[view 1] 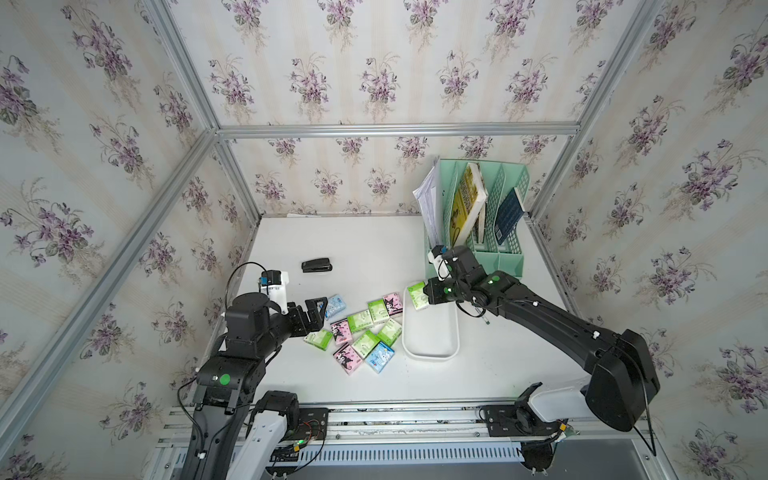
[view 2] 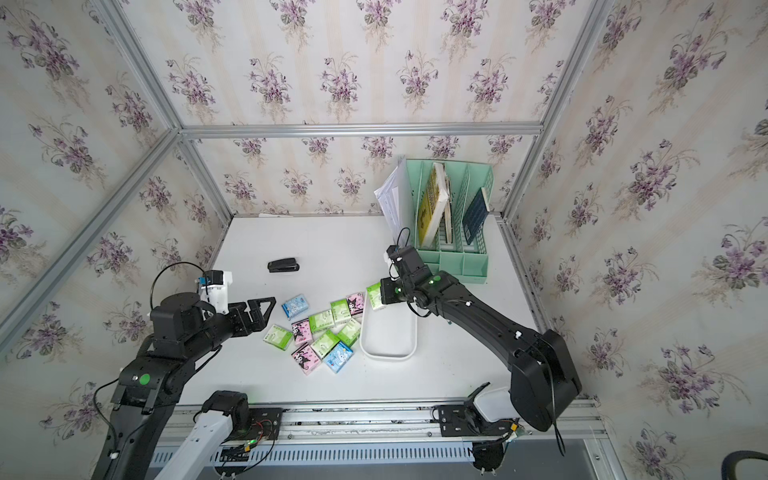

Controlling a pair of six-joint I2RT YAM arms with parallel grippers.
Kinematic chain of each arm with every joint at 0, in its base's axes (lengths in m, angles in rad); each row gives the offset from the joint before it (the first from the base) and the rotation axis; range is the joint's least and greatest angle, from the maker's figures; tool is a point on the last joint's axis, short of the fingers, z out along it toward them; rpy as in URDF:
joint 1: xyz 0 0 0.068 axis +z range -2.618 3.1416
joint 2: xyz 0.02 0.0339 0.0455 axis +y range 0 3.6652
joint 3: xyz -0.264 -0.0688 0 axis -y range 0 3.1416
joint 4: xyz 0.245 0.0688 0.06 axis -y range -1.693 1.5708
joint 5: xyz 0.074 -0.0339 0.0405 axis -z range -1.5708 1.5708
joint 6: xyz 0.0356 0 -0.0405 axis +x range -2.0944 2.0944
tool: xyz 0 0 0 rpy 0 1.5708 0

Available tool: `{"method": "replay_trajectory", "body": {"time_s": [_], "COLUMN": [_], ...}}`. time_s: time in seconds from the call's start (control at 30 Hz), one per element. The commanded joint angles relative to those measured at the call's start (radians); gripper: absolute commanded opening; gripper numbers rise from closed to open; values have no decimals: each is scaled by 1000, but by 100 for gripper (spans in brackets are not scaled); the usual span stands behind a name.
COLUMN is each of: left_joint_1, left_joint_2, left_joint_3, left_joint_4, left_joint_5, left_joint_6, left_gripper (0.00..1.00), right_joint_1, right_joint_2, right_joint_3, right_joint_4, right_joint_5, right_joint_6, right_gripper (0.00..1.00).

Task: Put the pocket tissues into the storage box
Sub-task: Place the pocket tissues in the storage box.

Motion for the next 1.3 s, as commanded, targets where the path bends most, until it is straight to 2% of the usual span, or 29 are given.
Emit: {"method": "replay_trajectory", "body": {"time_s": [0.0,0.17,0.4,0.77,1.27], "left_joint_1": [-3,-5,-5,-4,-6], "left_joint_2": [2,-29,-27,-34,-9], "left_joint_3": [1,2,3,11,39], "left_joint_4": [29,6,6,16,11], "left_joint_5": [12,-12,-9,-28,-15], "left_joint_6": [-16,-16,-20,-19,-5], "left_gripper": [99,99,99,99,99], "right_joint_1": [-2,-3,-22,-32,-18], "right_joint_2": [-6,2,83,229,318], "right_joint_3": [-74,-157,-119,-68,-61], "right_joint_4": [80,181,220,291,354], "right_joint_5": [-10,54,99,76,44], "right_joint_6": [98,188,209,236,294], "right_gripper": [0,0,0,0,0]}}
